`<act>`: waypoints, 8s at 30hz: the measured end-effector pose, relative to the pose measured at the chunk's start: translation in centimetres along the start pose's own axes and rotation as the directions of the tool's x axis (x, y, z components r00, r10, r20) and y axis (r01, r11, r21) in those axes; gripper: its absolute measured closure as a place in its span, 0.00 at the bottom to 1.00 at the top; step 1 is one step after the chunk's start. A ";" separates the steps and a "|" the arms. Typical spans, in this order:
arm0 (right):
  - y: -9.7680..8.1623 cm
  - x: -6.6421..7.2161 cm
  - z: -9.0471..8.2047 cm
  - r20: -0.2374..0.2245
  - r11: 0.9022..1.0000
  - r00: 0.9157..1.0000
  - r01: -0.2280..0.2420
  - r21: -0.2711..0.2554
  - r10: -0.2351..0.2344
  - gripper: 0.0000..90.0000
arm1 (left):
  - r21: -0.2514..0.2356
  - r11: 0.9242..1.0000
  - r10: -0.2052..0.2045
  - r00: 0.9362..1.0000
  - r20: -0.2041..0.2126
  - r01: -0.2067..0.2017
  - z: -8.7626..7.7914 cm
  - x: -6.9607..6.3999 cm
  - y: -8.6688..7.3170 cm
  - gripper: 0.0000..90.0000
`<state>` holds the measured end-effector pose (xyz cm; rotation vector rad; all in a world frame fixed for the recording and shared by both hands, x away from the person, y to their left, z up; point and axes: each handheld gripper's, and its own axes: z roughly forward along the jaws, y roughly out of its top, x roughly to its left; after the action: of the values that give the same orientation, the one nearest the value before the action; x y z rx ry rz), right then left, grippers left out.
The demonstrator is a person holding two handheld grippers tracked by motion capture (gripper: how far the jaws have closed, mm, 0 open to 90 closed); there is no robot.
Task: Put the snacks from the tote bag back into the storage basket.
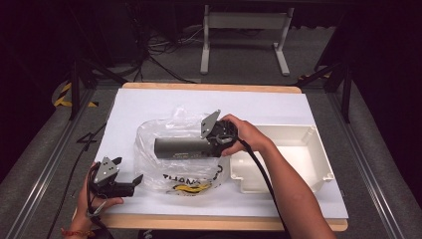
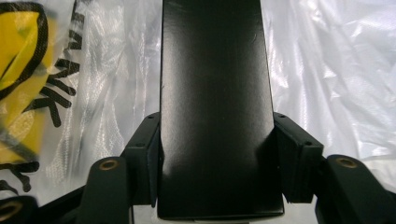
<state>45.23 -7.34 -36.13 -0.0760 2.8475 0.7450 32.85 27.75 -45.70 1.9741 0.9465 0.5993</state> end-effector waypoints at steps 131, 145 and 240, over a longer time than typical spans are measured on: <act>-17.0 4.5 -16.5 0.105 0.993 0.989 -0.111 0.052 0.105 0.48 | -0.023 1.000 0.008 1.000 -0.026 -0.009 -0.3 -0.1 0.1 0.06; -17.7 4.1 -14.7 0.057 0.987 0.992 -0.118 0.109 0.112 0.48 | -0.027 1.000 0.010 1.000 -0.028 -0.011 -0.3 -0.1 0.1 0.06; -20.4 3.7 -11.6 0.136 0.899 0.983 -0.172 0.402 0.127 0.40 | -0.016 1.000 0.009 1.000 -0.019 -0.009 -0.1 -0.1 0.1 0.06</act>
<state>41.55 -30.75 -36.78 0.2410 2.8605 0.1483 32.74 27.68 -45.55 1.9628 0.9424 0.6300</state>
